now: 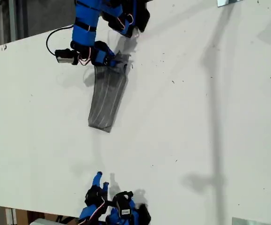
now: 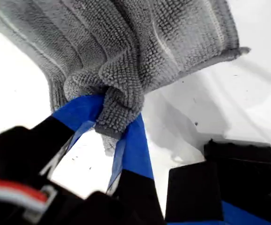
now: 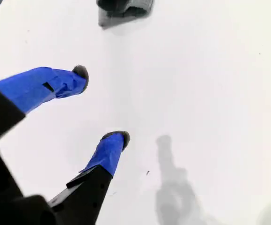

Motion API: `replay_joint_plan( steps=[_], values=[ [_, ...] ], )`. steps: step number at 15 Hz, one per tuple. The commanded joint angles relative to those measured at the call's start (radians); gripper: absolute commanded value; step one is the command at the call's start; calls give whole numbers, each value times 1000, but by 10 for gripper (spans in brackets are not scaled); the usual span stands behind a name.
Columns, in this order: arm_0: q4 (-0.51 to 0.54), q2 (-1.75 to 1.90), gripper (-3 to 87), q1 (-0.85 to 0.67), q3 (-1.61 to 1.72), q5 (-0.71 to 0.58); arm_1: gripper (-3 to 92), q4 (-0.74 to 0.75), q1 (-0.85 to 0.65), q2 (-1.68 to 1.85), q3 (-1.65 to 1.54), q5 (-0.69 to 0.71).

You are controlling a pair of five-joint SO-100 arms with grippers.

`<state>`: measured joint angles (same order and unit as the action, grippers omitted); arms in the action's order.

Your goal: Grasp corners of a square towel and fold twice.

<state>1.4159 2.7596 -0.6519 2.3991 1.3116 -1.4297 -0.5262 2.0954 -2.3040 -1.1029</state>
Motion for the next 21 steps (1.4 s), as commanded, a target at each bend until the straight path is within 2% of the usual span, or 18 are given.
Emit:
replay_joint_plan(
  steps=[1,3,5,7,12,15,21],
  values=[
    [-18,227,222,77,126,83,-2,-89,41,225,17,-97],
    [-14,342,220,115,206,126,-2,-124,77,278,67,-141],
    [29,485,220,121,272,153,-2,-129,77,161,204,-118],
    [71,689,220,146,410,199,-2,-196,57,17,419,-84],
    [38,704,218,179,537,222,-2,-230,44,-522,1011,114],
    [-54,706,218,192,623,210,-2,-118,57,-709,1192,250],
    [-95,706,213,120,703,215,-2,92,86,-896,1285,385]
  ],
)
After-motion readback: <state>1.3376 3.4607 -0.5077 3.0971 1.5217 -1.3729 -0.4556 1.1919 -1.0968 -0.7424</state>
